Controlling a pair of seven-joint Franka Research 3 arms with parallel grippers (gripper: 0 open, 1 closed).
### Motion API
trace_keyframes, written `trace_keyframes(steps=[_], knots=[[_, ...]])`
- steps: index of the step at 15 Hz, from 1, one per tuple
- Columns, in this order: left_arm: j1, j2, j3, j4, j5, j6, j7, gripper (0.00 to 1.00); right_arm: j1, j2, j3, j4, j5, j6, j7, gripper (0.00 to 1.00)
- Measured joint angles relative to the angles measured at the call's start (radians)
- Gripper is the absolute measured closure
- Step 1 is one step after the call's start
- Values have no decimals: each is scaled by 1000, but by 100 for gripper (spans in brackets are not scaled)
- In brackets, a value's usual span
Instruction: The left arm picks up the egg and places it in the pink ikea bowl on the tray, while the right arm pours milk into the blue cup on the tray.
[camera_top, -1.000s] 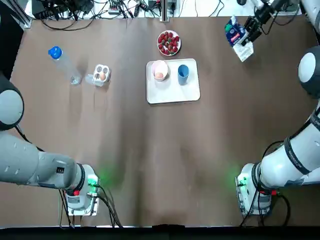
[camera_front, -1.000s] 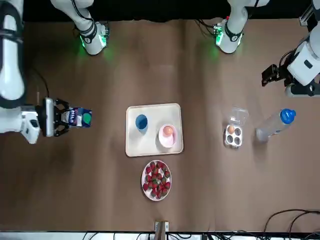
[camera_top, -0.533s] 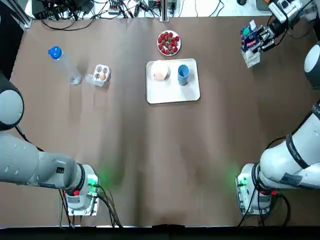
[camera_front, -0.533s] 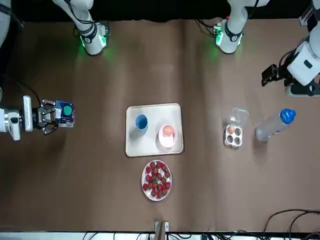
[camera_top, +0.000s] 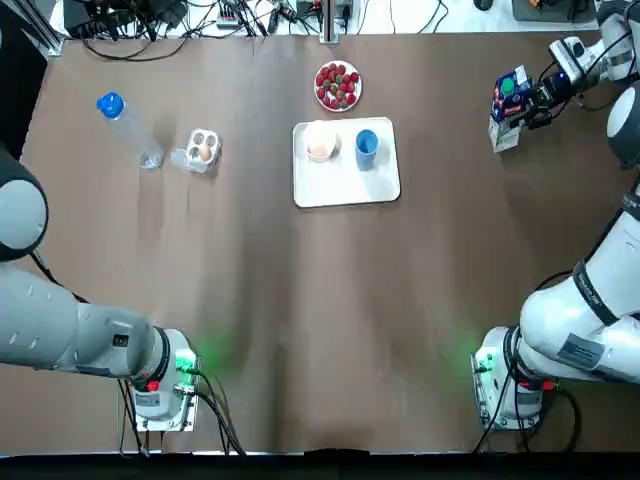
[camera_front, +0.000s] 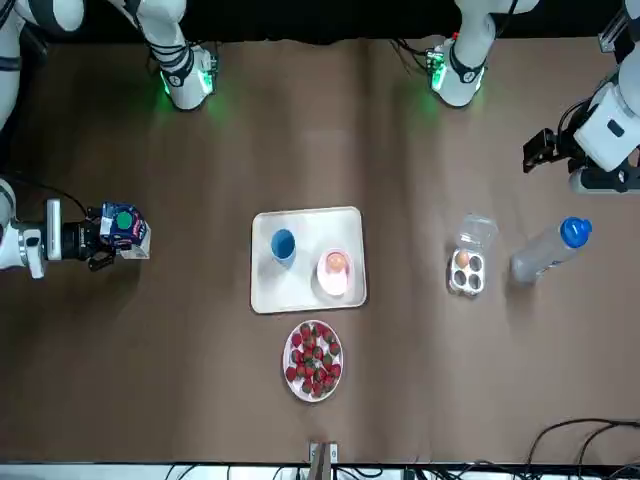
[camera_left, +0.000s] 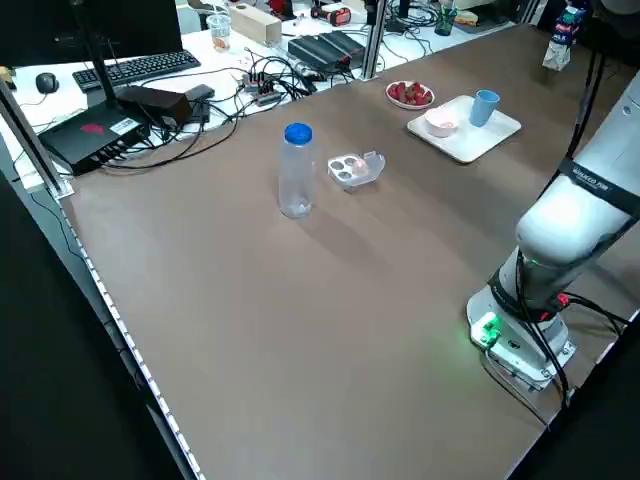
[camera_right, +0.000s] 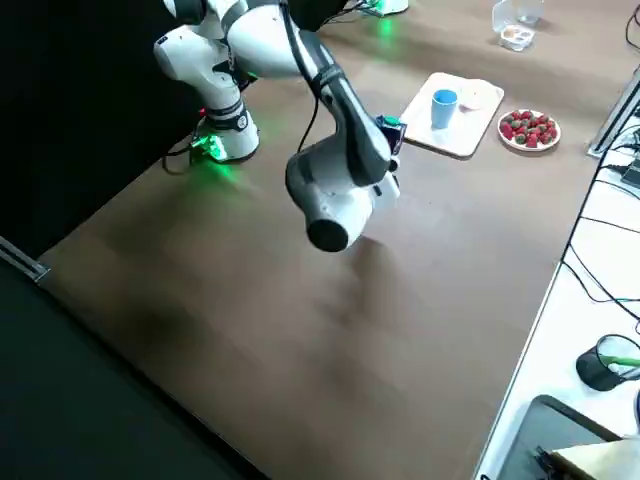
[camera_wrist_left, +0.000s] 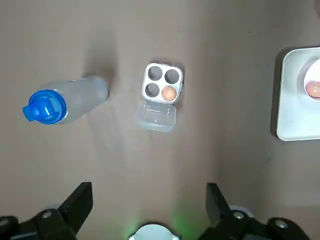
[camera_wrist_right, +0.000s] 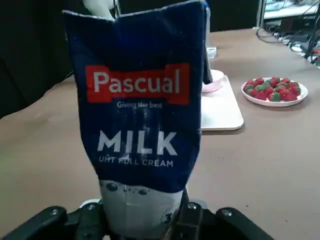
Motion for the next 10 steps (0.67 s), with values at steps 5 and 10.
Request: trace_keyframes(steps=[5,10], knots=[[-1,1,0,0,0,0,0,0,-51,60,3,2,16,-27,-58,53],[-2,8,0,0,0,0,0,0,-114,154,35,14,64,-69,-98,53]])
